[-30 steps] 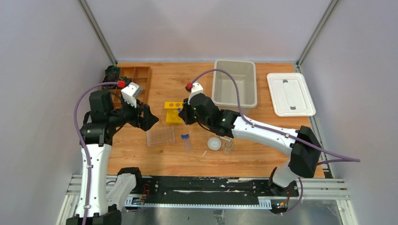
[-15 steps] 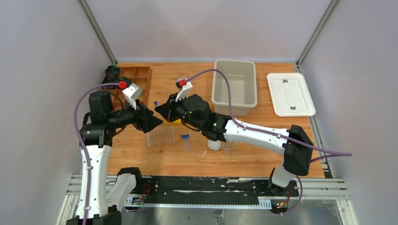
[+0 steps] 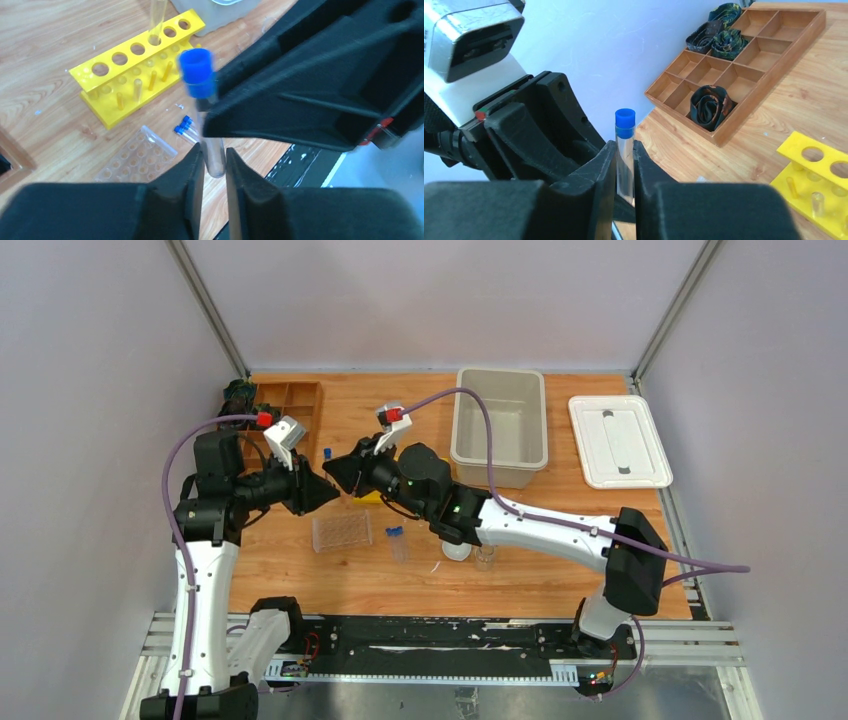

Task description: Organize the chemistry lab equipment

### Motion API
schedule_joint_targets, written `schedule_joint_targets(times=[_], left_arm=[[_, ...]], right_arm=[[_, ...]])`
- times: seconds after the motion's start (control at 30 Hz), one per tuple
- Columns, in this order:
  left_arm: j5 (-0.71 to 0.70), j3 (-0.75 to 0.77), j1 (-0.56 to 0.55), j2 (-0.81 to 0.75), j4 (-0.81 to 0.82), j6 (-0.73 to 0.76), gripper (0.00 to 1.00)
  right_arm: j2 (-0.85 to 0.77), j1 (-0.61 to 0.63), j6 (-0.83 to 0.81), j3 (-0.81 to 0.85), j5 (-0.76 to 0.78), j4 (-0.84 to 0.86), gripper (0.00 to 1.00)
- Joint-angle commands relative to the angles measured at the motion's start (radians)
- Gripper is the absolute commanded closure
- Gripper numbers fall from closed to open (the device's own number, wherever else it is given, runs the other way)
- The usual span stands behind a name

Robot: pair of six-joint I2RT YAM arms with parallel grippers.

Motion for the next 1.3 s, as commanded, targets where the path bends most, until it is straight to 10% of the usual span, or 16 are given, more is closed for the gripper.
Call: schedule_joint_targets(times=[0.0,0.13,0.63,1.07,1.17,1.27], left_arm=[[-0.022,-0.006,0.007,-0.008,0.004,0.030,0.82],[-0.027,-0.023,0.007,-0.035,0.004,0.101,0.92],[-0.045,-0.050,0.007,-0.071,0.004,0.189,0.98],[-0.037,-0.069,0.008,-0.095,0.000,0.212,0.97],[-0.045,-0.069,0.007,-0.094,0.000,0.212,0.85],[-0.072,-0.066,0.007,-0.077,0.000,0.205,0.33]], right_arm=[[-0.034,0.015,0.011,0.014,0.069,-0.044,0.70],[-0.027,-0.018,0.018,0.117,0.043,-0.265,0.54],[0.089,-0.077,-0.032,0.409,-0.240,-0.632,0.55],[0.132,-0.078,-0.063,0.450,-0.254,-0.641,0.82],[0.130,-0.081,-0.069,0.437,-0.255,-0.641,1.00],[0.116,-0.087,-0.103,0.415,-0.229,-0.647,1.00]])
